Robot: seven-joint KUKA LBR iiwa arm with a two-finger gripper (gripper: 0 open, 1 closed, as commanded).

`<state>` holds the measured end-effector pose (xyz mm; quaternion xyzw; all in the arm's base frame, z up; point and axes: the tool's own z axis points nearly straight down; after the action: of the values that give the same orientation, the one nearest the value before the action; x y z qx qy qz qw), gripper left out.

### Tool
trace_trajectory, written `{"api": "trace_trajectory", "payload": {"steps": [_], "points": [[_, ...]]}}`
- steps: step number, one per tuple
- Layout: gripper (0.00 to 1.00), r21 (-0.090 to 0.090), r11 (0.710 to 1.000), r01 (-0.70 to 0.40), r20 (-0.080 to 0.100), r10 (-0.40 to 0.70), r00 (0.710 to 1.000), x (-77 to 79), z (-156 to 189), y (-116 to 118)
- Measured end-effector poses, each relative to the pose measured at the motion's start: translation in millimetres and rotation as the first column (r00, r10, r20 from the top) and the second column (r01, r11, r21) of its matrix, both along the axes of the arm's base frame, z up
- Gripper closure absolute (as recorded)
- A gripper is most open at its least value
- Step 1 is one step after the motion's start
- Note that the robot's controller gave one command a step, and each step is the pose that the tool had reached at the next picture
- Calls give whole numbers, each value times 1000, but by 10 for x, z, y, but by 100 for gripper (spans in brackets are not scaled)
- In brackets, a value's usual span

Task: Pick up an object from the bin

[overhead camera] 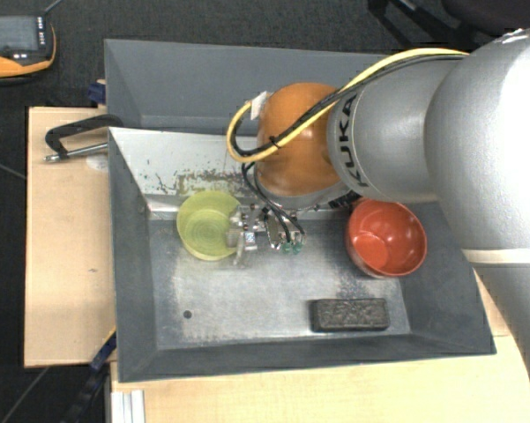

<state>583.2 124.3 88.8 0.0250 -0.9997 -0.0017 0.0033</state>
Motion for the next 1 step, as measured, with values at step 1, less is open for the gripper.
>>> {"api": "trace_trajectory", "payload": {"steps": [1], "points": [[100,7,993,-117,14,117,993,-11,758,689]]}}
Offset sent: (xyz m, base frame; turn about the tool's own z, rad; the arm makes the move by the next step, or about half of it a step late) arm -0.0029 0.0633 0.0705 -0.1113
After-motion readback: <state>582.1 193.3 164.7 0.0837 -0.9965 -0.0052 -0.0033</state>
